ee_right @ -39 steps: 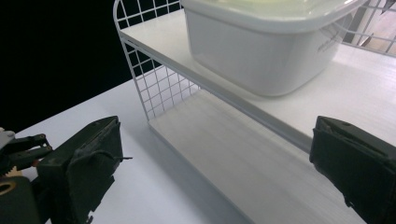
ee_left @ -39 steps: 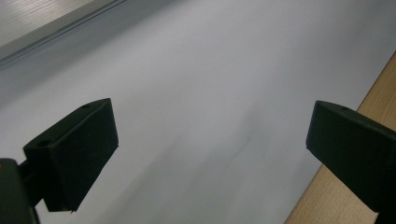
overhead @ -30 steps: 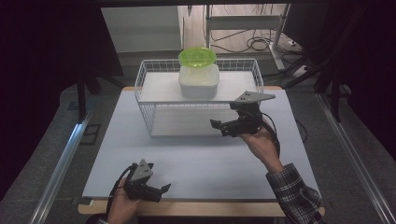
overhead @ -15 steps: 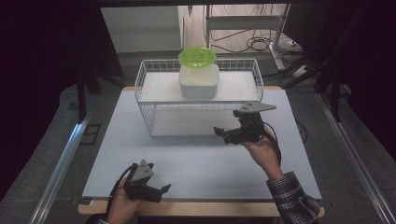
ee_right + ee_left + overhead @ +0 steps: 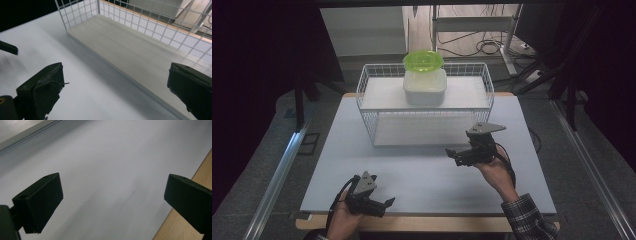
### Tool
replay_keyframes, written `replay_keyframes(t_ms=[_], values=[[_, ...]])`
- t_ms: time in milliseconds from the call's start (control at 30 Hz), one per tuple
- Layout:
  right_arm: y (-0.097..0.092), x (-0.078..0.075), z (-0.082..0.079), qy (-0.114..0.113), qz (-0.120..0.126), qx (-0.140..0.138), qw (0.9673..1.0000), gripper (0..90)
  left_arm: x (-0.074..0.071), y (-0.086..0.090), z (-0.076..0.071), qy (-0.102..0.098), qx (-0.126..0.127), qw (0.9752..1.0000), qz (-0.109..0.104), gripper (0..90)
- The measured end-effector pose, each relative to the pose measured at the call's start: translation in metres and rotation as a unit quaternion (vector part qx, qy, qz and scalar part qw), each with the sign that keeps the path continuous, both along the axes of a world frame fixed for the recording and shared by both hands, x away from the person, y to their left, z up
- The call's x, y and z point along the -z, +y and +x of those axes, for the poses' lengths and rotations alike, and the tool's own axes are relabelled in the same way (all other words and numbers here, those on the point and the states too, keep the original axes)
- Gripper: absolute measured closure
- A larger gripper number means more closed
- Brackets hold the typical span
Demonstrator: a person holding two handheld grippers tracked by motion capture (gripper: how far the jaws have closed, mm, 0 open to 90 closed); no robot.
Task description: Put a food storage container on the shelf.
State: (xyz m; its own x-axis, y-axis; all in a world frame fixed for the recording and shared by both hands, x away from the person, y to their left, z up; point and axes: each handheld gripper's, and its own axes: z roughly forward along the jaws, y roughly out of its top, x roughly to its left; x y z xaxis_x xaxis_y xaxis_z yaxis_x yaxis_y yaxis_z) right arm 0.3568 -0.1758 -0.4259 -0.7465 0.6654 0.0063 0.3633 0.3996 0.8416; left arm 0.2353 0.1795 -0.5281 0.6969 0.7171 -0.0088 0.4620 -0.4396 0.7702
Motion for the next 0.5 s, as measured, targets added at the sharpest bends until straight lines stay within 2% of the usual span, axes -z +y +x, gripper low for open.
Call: replay_keyframes(t_ms=[133, 267, 500], values=[[-0.005, 0.008, -0.004, -0.001, -0.005, 0.006, 1.0, 0.2, 0.0, 0.0, 0.0, 0.0, 0.001, 1.0, 0.0, 1.8], [-0.014, 0.019, -0.01, 0.007, -0.009, 0.012, 0.9999, 0.0, 0.0, 0.0, 0.0, 0.001, 0.001, 1.0, 0.0, 1.8], [-0.026, 0.031, -0.02, 0.017, -0.003, 0.022, 0.9996, 0.0, 0.0, 0.0, 0.0, 0.002, 0.002, 1.0, 0.001, 1.8]])
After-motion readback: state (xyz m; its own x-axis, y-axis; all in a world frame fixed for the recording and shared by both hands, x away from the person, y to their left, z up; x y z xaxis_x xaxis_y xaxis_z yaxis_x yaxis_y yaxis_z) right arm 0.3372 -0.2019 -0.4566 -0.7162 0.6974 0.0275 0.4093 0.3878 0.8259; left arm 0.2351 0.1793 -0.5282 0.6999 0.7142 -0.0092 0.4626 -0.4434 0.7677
